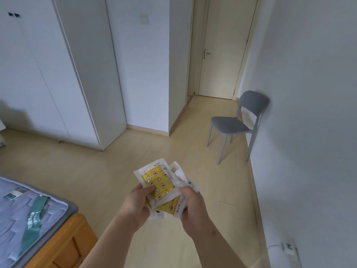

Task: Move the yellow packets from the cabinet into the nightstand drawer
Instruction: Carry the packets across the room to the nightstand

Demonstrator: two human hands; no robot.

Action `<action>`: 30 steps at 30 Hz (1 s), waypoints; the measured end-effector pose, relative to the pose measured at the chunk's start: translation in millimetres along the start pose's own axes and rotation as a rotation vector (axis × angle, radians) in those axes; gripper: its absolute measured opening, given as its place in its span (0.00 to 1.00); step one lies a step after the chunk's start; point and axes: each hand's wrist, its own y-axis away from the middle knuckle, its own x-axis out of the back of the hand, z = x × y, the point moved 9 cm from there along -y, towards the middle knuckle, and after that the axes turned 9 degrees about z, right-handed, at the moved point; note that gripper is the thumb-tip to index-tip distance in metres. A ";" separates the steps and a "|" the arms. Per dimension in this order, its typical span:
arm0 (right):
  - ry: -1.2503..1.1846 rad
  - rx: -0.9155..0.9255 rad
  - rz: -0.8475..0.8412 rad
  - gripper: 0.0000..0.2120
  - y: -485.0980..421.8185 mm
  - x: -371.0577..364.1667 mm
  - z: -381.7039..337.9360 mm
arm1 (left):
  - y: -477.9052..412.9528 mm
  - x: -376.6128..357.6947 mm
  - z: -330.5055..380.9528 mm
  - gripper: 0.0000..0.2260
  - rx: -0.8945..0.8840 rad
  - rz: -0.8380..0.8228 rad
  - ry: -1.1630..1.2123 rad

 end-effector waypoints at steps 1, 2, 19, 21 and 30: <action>0.002 -0.008 -0.006 0.15 -20.6 -10.4 -1.8 | -20.3 -0.3 9.3 0.10 0.000 0.012 0.008; 0.003 -0.011 -0.006 0.15 -38.2 -19.7 -4.1 | -37.9 -0.9 18.2 0.10 -0.003 0.024 0.009; -0.057 -0.124 -0.068 0.15 -368.5 -224.7 -45.3 | -359.2 -5.9 215.9 0.12 -0.038 0.128 0.100; -0.049 -0.132 -0.086 0.17 -404.1 -241.7 -49.8 | -393.0 -8.4 230.3 0.12 -0.048 0.149 0.129; 0.120 -0.180 -0.155 0.17 -603.8 -292.9 -104.5 | -567.2 -63.1 285.5 0.13 -0.071 0.262 0.247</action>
